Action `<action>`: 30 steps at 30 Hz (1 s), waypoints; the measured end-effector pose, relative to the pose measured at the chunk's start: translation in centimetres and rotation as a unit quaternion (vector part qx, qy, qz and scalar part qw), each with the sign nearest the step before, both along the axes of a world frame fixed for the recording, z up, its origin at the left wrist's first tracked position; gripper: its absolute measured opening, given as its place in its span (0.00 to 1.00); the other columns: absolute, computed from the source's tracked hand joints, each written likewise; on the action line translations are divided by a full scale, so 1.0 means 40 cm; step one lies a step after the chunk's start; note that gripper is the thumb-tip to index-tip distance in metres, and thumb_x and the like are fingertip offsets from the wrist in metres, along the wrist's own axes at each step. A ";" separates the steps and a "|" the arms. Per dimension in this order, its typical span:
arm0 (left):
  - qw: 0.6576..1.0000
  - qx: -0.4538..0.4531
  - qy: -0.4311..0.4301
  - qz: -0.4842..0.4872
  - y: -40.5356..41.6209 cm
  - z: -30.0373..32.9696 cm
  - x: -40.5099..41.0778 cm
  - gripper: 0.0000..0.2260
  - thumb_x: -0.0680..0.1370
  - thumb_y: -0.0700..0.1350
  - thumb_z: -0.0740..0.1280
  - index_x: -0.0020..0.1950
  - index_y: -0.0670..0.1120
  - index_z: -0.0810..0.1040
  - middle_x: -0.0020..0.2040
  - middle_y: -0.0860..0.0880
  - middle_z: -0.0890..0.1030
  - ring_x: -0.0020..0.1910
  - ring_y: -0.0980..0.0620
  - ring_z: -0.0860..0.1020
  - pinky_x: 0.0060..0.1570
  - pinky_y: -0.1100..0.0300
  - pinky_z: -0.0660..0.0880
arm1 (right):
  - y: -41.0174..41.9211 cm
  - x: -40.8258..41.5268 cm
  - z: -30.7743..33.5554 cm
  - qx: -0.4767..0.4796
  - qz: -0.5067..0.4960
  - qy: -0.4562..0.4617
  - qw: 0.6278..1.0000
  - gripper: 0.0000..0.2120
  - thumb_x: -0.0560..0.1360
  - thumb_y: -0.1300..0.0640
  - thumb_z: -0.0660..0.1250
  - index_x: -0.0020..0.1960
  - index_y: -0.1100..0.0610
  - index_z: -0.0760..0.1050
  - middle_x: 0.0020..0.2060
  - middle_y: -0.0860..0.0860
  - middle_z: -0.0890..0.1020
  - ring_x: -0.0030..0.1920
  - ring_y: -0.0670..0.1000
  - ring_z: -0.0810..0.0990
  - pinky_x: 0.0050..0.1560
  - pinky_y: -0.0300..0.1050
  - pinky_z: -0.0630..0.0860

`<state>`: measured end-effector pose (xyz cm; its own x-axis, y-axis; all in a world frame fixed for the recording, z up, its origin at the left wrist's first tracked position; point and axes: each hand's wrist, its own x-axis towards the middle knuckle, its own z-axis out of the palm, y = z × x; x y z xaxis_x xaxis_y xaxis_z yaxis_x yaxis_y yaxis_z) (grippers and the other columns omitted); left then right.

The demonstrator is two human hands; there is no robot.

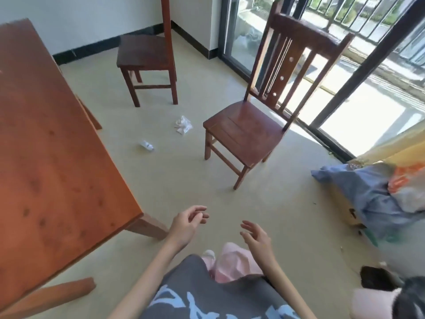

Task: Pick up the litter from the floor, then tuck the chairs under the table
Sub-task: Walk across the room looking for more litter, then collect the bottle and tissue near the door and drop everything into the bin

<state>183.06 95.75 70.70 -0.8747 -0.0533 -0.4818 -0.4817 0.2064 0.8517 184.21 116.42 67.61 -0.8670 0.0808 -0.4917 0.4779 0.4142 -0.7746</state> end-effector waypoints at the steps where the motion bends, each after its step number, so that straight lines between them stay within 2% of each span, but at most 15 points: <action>1: 1.000 -0.003 0.006 0.007 -0.006 0.007 -0.046 0.10 0.79 0.36 0.58 0.52 0.47 0.75 0.42 0.54 0.81 0.35 0.66 0.79 0.37 0.76 0.71 | -0.009 -0.046 -0.001 -0.001 0.008 -0.002 1.000 0.15 0.74 0.66 0.64 0.59 0.58 0.75 0.52 0.51 0.81 0.50 0.49 0.80 0.56 0.44 0.75; 5: 0.999 0.003 0.003 0.050 -0.026 -0.010 -0.220 0.10 0.79 0.36 0.58 0.53 0.47 0.76 0.43 0.53 0.81 0.35 0.68 0.78 0.37 0.77 0.71 | -0.044 -0.245 -0.012 -0.005 0.061 -0.003 0.998 0.14 0.74 0.65 0.64 0.59 0.57 0.76 0.49 0.47 0.80 0.49 0.46 0.80 0.45 0.25 0.71; 8: 0.996 0.001 -0.012 0.086 -0.040 -0.045 -0.340 0.10 0.79 0.36 0.58 0.51 0.48 0.76 0.42 0.53 0.81 0.34 0.67 0.78 0.37 0.77 0.71 | -0.067 -0.419 -0.032 0.009 0.106 -0.008 0.994 0.14 0.74 0.65 0.63 0.59 0.56 0.75 0.48 0.47 0.80 0.48 0.45 0.79 0.41 0.21 0.70; 10: 0.995 -0.005 -0.024 0.102 -0.054 -0.065 -0.425 0.10 0.78 0.35 0.58 0.51 0.47 0.76 0.42 0.53 0.81 0.33 0.67 0.78 0.36 0.77 0.70 | -0.092 -0.557 -0.039 0.009 0.139 -0.008 0.990 0.15 0.74 0.65 0.63 0.60 0.57 0.74 0.50 0.48 0.80 0.51 0.46 0.79 0.43 0.23 0.72; 12: 0.991 -0.007 -0.038 0.128 -0.073 -0.077 -0.506 0.10 0.78 0.34 0.58 0.52 0.45 0.75 0.41 0.53 0.81 0.32 0.68 0.78 0.36 0.76 0.70 | -0.128 -0.704 -0.036 0.015 0.180 0.001 0.984 0.16 0.74 0.66 0.62 0.61 0.58 0.74 0.52 0.49 0.80 0.52 0.47 0.79 0.48 0.31 0.73; 14: 0.986 -0.007 -0.051 0.161 -0.095 -0.078 -0.575 0.10 0.78 0.34 0.58 0.52 0.45 0.76 0.41 0.53 0.81 0.32 0.67 0.78 0.36 0.76 0.71 | -0.177 -0.841 -0.023 0.025 0.218 0.009 0.976 0.17 0.74 0.65 0.62 0.61 0.57 0.74 0.51 0.48 0.79 0.51 0.47 0.78 0.48 0.36 0.75; 17: 0.977 0.004 -0.058 0.205 -0.132 -0.072 -0.666 0.10 0.78 0.34 0.58 0.51 0.46 0.76 0.41 0.52 0.81 0.33 0.66 0.79 0.40 0.72 0.73 | -0.261 -1.018 0.001 0.030 0.273 0.032 0.961 0.15 0.74 0.64 0.63 0.60 0.56 0.74 0.50 0.47 0.80 0.49 0.45 0.79 0.44 0.26 0.72; 20: 0.966 0.005 -0.069 0.248 -0.177 -0.076 -0.755 0.10 0.78 0.35 0.58 0.50 0.47 0.76 0.42 0.53 0.81 0.33 0.67 0.79 0.46 0.64 0.74 | -0.359 -1.159 0.011 0.015 0.294 0.033 0.955 0.15 0.73 0.64 0.64 0.59 0.57 0.75 0.50 0.48 0.81 0.49 0.46 0.79 0.48 0.32 0.72; 24: 0.954 0.022 -0.072 0.289 -0.253 -0.092 -0.877 0.10 0.78 0.32 0.57 0.53 0.37 0.76 0.44 0.45 0.79 0.33 0.64 0.79 0.37 0.73 0.73 | -0.496 -1.299 -0.010 -0.012 0.312 0.012 0.950 0.16 0.73 0.65 0.63 0.59 0.55 0.75 0.49 0.48 0.81 0.50 0.51 0.81 0.56 0.50 0.76; 28: 0.949 0.045 -0.062 0.306 -0.379 -0.114 -1.022 0.09 0.78 0.31 0.57 0.50 0.38 0.76 0.46 0.41 0.78 0.31 0.67 0.78 0.34 0.75 0.72 | -0.628 -1.414 -0.062 0.006 0.330 -0.011 0.944 0.16 0.73 0.64 0.63 0.60 0.55 0.74 0.51 0.48 0.81 0.51 0.48 0.79 0.55 0.53 0.77; 30: 0.952 0.046 -0.062 0.295 -0.462 -0.133 -1.097 0.09 0.78 0.31 0.56 0.51 0.35 0.76 0.49 0.39 0.78 0.32 0.67 0.78 0.35 0.75 0.72 | -0.693 -1.469 -0.093 0.013 0.325 -0.033 0.945 0.16 0.73 0.63 0.63 0.60 0.54 0.73 0.53 0.49 0.81 0.51 0.48 0.79 0.54 0.55 0.77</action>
